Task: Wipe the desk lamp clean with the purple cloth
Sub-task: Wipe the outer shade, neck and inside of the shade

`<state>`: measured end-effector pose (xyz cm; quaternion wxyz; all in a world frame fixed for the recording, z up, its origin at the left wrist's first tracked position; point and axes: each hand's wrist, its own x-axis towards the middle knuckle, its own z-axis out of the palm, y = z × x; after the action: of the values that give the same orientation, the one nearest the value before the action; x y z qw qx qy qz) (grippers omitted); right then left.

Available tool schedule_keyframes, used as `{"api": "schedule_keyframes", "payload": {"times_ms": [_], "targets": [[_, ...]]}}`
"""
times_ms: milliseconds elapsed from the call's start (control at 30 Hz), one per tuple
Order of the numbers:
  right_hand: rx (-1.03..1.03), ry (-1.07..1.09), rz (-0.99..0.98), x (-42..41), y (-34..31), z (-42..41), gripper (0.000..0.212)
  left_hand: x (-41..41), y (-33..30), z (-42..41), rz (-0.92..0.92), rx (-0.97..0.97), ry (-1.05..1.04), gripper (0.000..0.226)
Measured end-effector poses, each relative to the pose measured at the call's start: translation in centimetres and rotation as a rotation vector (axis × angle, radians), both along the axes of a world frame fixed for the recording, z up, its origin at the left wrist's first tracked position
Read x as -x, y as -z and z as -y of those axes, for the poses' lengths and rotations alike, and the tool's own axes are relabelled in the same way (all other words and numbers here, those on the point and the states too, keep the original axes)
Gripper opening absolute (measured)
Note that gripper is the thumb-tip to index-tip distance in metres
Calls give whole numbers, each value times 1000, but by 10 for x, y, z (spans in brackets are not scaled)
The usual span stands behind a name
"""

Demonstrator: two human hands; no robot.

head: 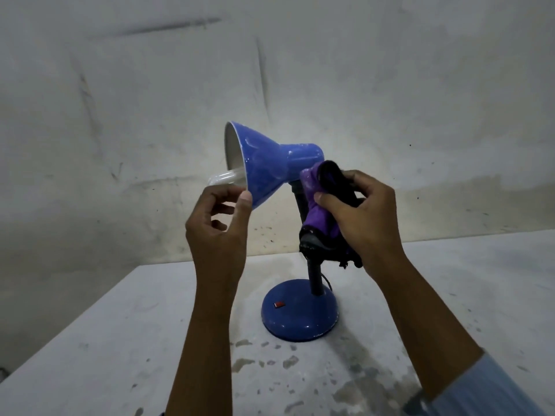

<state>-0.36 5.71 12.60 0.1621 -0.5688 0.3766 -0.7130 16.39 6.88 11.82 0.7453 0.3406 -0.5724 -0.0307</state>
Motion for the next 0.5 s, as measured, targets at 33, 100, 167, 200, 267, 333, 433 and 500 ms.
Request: {"api": "schedule_keyframes", "payload": {"times_ms": [33, 100, 167, 200, 267, 333, 433, 500], "targets": [[11, 15, 26, -2, -4, 2, 26, 1, 0, 0, 19, -14, -17, 14], [19, 30, 63, -8, -10, 5, 28, 2, 0, 0, 56, -38, -52, 14], [21, 36, 72, -16, -11, 9, 28, 3, 0, 1, 68, -46, -54, 15], [24, 36, 69, -20, -9, 9, 27, 3, 0, 0, 65, -45, -50, 14], [36, 4, 56, -28, -5, 7, 25, 2, -1, 0, 49, -39, -43, 14], [75, -64, 2, -35, -3, 3, 26, 0, -1, -1, 33, -28, -24, 16], [162, -201, -115, -40, -6, -6, 32, -3, -3, -3, 5, 0, -23, 18], [192, -257, -178, -41, -7, -8, 34, -5, -4, -5, 8, 16, -20, 23]]}}
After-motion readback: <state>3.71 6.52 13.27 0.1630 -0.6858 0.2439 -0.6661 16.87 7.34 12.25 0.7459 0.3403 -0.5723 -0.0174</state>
